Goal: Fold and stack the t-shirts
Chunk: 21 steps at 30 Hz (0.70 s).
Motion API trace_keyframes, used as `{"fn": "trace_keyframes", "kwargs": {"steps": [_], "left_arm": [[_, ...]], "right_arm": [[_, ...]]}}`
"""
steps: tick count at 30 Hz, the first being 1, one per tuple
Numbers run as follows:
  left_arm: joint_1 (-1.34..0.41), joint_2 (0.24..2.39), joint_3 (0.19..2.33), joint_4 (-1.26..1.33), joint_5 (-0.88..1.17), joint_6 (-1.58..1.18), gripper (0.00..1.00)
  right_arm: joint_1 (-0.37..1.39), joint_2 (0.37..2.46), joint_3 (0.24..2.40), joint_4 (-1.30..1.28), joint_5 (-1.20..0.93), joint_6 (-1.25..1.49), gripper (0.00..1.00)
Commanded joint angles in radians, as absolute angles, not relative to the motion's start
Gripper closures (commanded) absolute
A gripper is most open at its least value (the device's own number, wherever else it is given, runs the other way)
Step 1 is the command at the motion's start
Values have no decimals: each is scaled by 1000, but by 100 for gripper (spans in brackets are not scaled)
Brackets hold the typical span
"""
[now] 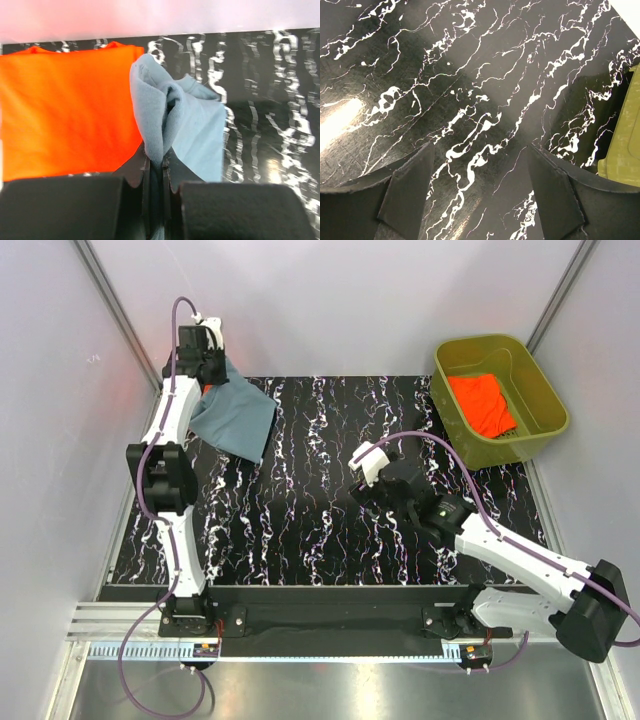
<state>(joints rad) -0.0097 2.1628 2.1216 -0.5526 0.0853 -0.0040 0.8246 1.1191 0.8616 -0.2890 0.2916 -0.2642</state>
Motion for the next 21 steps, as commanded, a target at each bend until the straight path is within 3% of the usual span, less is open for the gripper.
{"fn": "trace_keyframes", "kwargs": {"steps": [1,21], "left_arm": [[-3,2184,2200,-525,49,74,100],[44,2166,2293,-434,-6,141,100]], "right_arm": [[825,1114,864,-279,318,-250,19],[825,1249,930,-232,287,-241,19]]}}
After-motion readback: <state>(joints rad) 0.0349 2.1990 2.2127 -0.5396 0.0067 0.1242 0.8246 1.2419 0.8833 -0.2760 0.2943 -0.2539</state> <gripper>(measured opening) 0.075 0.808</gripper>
